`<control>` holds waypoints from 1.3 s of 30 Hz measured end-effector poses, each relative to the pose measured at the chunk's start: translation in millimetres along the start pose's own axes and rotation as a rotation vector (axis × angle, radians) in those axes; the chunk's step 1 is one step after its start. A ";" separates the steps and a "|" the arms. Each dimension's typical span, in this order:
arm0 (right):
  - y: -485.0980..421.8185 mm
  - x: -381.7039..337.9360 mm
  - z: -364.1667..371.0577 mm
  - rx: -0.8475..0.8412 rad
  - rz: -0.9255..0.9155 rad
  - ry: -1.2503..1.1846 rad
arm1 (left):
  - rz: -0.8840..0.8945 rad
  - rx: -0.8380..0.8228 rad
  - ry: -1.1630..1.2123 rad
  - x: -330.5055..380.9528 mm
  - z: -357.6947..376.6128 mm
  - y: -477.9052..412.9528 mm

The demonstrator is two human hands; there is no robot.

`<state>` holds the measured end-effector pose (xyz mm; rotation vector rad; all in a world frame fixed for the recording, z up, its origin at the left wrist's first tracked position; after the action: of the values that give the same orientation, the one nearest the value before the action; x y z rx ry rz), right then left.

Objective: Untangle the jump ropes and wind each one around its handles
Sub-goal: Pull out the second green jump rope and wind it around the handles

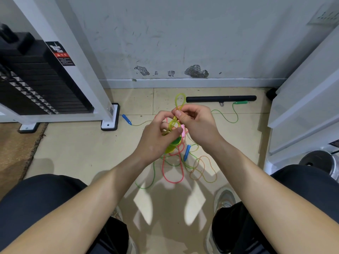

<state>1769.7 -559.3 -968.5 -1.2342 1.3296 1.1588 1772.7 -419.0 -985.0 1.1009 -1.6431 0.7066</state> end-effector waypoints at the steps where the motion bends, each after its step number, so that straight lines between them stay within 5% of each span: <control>1: -0.9 -1.7 0.4 0.012 0.011 0.010 | 0.002 0.038 -0.003 0.9 -0.9 0.2; 12: -64.8 -18.1 -15.3 0.135 0.114 0.070 | 0.024 0.180 -0.393 16.1 -18.4 -60.7; 18: -156.4 -55.2 -31.6 0.092 0.070 0.074 | 0.014 0.132 -0.217 42.4 -54.8 -157.5; 23: -203.9 -149.6 -47.9 -0.013 0.070 0.092 | -0.023 0.299 0.126 135.8 -104.7 -206.3; 28: -223.6 -295.2 -69.7 0.021 0.019 0.116 | -0.078 0.261 0.264 266.5 -146.6 -225.3; 39: -204.0 -559.9 -100.2 0.044 0.019 0.072 | 0.029 0.263 0.110 538.9 -247.2 -203.0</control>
<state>1992.1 -612.0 -409.1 -1.2443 1.4153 1.1019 2008.9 -469.9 -406.8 1.2016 -1.5042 1.0069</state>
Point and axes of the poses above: each hand's wrist, its own y-axis away from the middle knuckle, its own z-axis out of the palm, x = y × z, the point moved 5 cm from there along -y, towards the middle knuckle, and after that the axes turned 6 degrees about -x, right-handed, at the moved point
